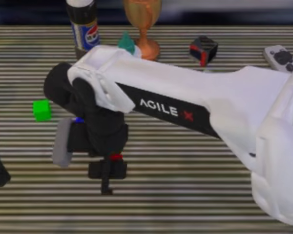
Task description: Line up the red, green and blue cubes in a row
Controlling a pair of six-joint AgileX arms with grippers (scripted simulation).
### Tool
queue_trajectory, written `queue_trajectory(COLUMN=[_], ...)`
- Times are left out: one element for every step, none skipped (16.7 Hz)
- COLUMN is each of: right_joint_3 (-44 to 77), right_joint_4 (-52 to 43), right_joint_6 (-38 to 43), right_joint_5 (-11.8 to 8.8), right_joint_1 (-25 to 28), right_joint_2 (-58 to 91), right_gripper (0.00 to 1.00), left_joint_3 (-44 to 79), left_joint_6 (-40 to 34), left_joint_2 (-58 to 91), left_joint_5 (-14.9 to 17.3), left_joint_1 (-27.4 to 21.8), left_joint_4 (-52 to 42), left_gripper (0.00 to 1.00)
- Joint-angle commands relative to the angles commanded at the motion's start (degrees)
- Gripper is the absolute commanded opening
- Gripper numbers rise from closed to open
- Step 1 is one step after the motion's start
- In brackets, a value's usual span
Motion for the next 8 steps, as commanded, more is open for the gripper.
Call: queue_trajectory(right_joint_3=[-2.0, -3.9, -5.5, -6.7, -7.3, -7.3, -7.3, -7.3], right_joint_4=[2.3, 4.6, 6.4, 7.6, 8.2, 8.3, 8.3, 8.3], right_joint_6=[-0.1, -0.3, -0.3, -0.3, -0.3, -0.3, -0.3, -0.3], right_joint_5=[0.0, 0.0, 0.0, 0.0, 0.1, 0.1, 0.1, 0.1], right_joint_1=[0.1, 0.3, 0.4, 0.5, 0.5, 0.5, 0.5, 0.5], right_joint_2=[0.3, 0.6, 0.8, 1.0, 1.1, 1.1, 1.1, 1.1], right_gripper=[0.0, 0.0, 0.0, 0.0, 0.0, 0.0, 0.0, 0.0], left_joint_3=[0.0, 0.0, 0.0, 0.0, 0.0, 0.0, 0.0, 0.0], left_joint_6=[0.0, 0.0, 0.0, 0.0, 0.0, 0.0, 0.0, 0.0], left_joint_2=[0.0, 0.0, 0.0, 0.0, 0.0, 0.0, 0.0, 0.0], left_joint_5=[0.0, 0.0, 0.0, 0.0, 0.0, 0.0, 0.0, 0.0], left_joint_1=[0.0, 0.0, 0.0, 0.0, 0.0, 0.0, 0.0, 0.0], left_joint_4=[0.0, 0.0, 0.0, 0.0, 0.0, 0.0, 0.0, 0.0], left_gripper=[1.0, 1.0, 1.0, 1.0, 1.0, 1.0, 1.0, 1.0])
